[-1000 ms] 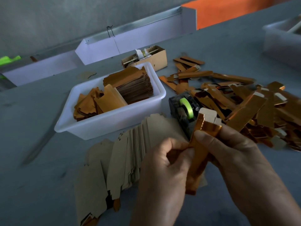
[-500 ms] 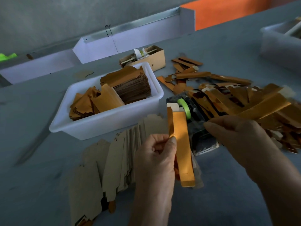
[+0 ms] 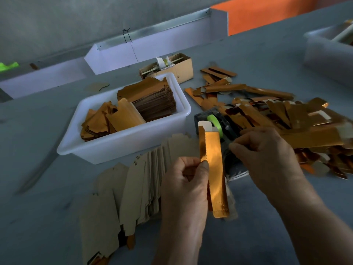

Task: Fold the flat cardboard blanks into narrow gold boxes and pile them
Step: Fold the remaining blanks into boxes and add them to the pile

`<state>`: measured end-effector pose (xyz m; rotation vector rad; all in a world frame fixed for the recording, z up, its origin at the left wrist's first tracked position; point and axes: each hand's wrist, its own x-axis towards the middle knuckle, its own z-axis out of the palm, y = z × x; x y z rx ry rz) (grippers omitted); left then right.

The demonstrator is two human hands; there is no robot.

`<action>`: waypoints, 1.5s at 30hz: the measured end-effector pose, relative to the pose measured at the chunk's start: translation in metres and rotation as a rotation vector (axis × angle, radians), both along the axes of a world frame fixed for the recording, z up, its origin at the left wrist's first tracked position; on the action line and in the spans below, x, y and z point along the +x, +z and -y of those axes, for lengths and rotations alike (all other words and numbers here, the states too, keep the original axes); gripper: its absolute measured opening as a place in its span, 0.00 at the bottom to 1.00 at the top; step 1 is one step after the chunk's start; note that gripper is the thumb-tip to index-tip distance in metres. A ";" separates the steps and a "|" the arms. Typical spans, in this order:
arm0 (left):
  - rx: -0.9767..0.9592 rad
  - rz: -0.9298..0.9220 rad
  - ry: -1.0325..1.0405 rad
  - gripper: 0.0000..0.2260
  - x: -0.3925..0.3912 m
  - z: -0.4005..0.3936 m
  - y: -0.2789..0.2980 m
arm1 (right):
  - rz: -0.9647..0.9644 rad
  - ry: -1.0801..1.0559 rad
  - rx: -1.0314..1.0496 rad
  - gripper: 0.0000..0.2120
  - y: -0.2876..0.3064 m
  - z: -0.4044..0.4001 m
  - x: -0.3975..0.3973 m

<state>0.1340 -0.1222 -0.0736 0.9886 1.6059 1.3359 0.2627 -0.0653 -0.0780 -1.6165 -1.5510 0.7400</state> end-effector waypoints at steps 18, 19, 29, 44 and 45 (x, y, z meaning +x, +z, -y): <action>0.029 0.057 -0.177 0.02 0.023 -0.015 0.008 | -0.059 -0.099 0.025 0.06 -0.010 0.027 0.006; 0.021 0.053 -0.175 0.03 0.026 -0.019 0.007 | -0.060 -0.108 0.026 0.04 -0.011 0.028 0.006; -0.026 -0.017 -0.179 0.03 0.028 -0.030 0.003 | -0.016 -0.097 0.058 0.04 -0.013 0.031 0.005; -0.073 -0.029 -0.190 0.04 0.027 -0.032 0.011 | 0.339 -0.083 0.170 0.05 -0.016 0.038 0.026; -0.081 0.000 -0.199 0.04 0.026 -0.032 0.012 | 0.226 -0.099 0.182 0.07 -0.016 0.040 0.032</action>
